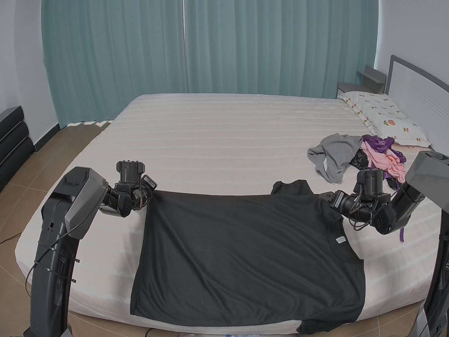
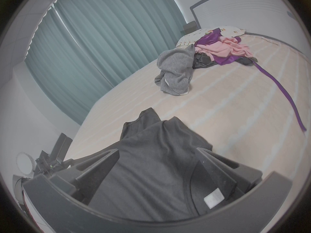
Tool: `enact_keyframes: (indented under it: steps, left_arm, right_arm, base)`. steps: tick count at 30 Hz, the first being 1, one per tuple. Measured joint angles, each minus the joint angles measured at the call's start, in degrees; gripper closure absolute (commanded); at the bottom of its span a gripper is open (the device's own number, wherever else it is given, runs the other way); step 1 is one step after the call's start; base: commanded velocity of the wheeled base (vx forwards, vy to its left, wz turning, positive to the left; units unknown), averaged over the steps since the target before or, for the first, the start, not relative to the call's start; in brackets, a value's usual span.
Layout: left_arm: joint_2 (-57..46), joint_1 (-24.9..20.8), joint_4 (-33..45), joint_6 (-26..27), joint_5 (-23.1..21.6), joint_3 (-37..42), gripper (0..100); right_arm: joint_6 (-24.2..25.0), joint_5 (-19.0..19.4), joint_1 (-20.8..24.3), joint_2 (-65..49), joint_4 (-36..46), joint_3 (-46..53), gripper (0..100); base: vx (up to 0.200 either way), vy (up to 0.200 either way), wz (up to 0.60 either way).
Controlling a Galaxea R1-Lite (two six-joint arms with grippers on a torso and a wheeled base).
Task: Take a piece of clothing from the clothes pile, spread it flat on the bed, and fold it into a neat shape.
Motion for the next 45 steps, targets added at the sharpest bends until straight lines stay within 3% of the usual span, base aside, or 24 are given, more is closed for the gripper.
enact_keyframes:
  steps: [10,18,19,36,45]
  left_arm:
    - [-0.02,-0.13,-0.05,-0.02,0.01,1.02,100]
    - [-0.05,-0.24,-0.05,-0.02,0.06,1.55,100]
    - [-0.05,-0.27,-0.05,-0.02,0.06,1.61,100]
    - [-0.20,-0.29,-0.38,-0.20,0.23,1.72,100]
    - [-1.46,0.26,-0.96,-5.10,0.90,1.72,100]
  right_arm:
    - [-3.36,2.05,-2.60,7.08,10.70,-16.57,0]
    - [-3.54,2.30,-1.96,12.84,12.52,-23.45,0]
    - [-3.56,2.19,-1.93,13.34,12.54,-24.02,100]
    - [-2.13,-0.61,-2.23,16.59,8.68,-28.11,100]
    - [-1.69,-0.30,-3.00,13.58,7.03,-23.13,100]
  base:
    - [0.000,0.000,0.00]
    - [0.000,0.000,0.00]
    - [0.000,0.000,0.00]
    - [0.000,0.000,0.00]
    - [0.000,0.000,0.00]
